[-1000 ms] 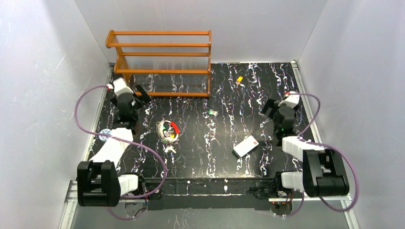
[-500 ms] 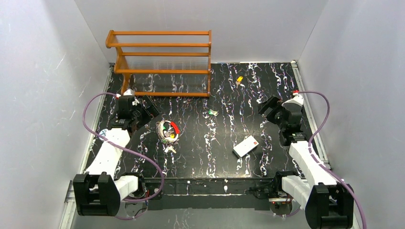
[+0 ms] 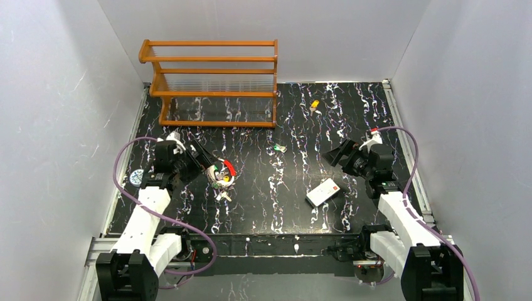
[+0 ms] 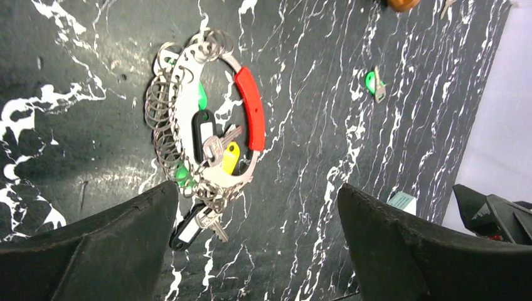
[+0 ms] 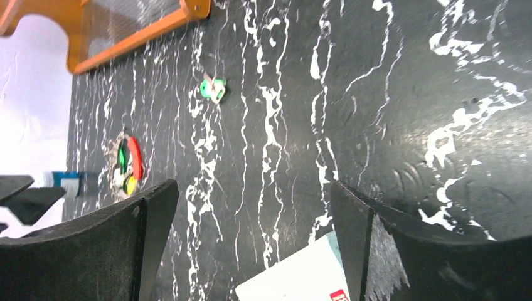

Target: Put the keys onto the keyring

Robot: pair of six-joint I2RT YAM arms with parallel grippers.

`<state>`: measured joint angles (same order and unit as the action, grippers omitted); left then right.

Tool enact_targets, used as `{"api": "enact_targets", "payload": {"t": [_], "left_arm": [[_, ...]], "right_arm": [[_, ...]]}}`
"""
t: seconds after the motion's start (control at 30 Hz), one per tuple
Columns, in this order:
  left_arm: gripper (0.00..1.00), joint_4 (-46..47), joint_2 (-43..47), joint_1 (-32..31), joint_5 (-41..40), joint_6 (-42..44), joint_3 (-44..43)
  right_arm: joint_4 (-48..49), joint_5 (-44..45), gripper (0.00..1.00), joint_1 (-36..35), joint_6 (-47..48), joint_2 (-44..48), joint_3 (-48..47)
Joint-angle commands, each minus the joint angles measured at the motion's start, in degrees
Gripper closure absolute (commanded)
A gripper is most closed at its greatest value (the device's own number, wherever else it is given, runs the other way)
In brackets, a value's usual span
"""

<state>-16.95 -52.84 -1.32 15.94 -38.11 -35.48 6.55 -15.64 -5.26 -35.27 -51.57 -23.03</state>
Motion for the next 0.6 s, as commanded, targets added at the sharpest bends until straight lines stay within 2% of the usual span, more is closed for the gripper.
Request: {"api": "enact_targets", "payload": {"t": [0.0,0.2,0.43,0.57], "left_arm": [[0.04,-1.28,0.63,0.0,3.2,0.88,2.25],[0.08,0.03,-1.25,0.0,3.63,-0.47,5.95],[0.17,-0.71,-0.52,-0.04,-1.8,-1.97,7.29],[0.22,-2.29,-3.89,-0.33,-5.42,-0.66,5.43]], "right_arm": [[0.56,-7.92,0.01,0.25,1.34,-1.83,-2.27],[2.93,-10.67,0.01,-2.6,2.23,-4.58,-2.24],[4.55,-9.11,0.01,-16.39,6.07,-16.95,-7.52],[2.3,-5.55,0.01,-23.86,8.45,-22.34,-11.92]]}}
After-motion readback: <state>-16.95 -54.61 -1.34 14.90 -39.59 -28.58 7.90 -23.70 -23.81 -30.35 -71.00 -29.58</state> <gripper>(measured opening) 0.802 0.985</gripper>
